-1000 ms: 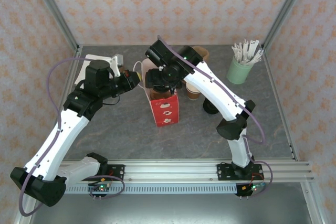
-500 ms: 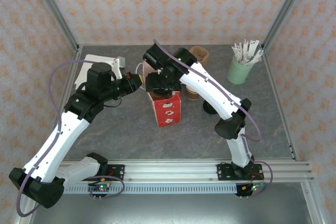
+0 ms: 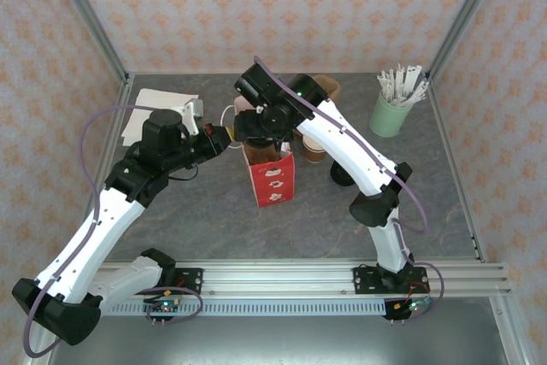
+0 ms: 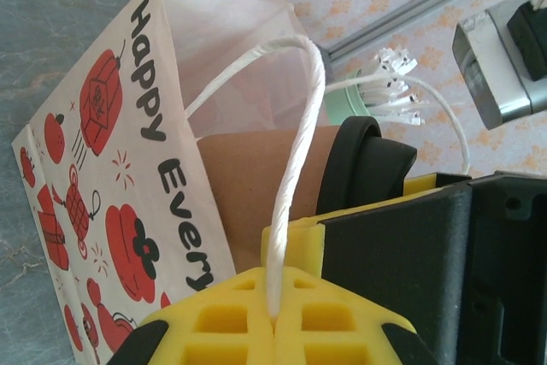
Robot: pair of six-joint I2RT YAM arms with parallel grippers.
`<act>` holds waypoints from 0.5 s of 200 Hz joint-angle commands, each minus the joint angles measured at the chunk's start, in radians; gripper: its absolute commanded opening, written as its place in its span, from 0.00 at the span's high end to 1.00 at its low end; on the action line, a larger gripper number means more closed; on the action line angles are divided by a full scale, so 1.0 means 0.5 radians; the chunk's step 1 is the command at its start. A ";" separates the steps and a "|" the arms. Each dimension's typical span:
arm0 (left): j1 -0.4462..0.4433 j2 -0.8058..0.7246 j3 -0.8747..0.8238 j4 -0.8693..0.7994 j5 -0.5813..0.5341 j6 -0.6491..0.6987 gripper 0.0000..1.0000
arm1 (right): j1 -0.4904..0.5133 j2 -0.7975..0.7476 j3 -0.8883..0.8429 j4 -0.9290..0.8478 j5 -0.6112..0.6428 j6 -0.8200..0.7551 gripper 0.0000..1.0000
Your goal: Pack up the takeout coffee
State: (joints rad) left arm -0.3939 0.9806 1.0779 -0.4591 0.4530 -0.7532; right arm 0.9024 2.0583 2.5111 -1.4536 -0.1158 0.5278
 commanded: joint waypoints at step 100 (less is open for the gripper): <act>-0.031 -0.051 -0.023 -0.019 -0.057 0.009 1.00 | -0.044 0.075 -0.073 -0.174 0.162 -0.022 0.21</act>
State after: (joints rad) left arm -0.4007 0.9699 1.0718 -0.4599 0.4374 -0.7589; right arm 0.8829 2.0880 2.4889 -1.4563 -0.0689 0.5278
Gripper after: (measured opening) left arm 0.050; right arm 0.811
